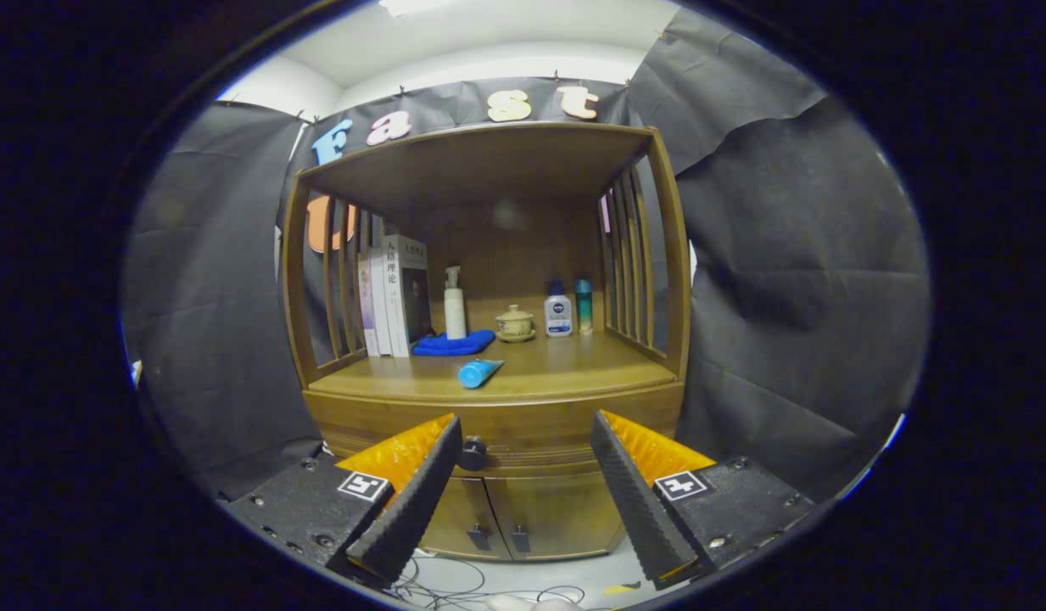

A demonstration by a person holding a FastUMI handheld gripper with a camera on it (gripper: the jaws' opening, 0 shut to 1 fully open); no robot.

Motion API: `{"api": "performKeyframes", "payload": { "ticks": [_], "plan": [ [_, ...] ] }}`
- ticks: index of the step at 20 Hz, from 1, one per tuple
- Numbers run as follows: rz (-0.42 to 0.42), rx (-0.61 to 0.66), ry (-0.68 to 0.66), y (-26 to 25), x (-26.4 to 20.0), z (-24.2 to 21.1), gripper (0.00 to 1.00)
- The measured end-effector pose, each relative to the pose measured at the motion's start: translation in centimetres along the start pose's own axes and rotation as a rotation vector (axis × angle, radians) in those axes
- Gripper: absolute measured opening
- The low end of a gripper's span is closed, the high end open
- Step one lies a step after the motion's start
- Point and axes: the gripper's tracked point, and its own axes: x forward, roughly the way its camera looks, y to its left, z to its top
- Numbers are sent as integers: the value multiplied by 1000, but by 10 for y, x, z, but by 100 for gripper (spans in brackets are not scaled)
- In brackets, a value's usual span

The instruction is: Pull open the drawer, take out the items inside it, and place them on the countertop above the cabinet.

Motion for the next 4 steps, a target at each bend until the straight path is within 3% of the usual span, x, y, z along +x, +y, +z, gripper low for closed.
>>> {"api": "performKeyframes", "payload": {
  "ticks": [4],
  "plan": [
    [8,-4,0,3,-1,0,99]
  ]
}}
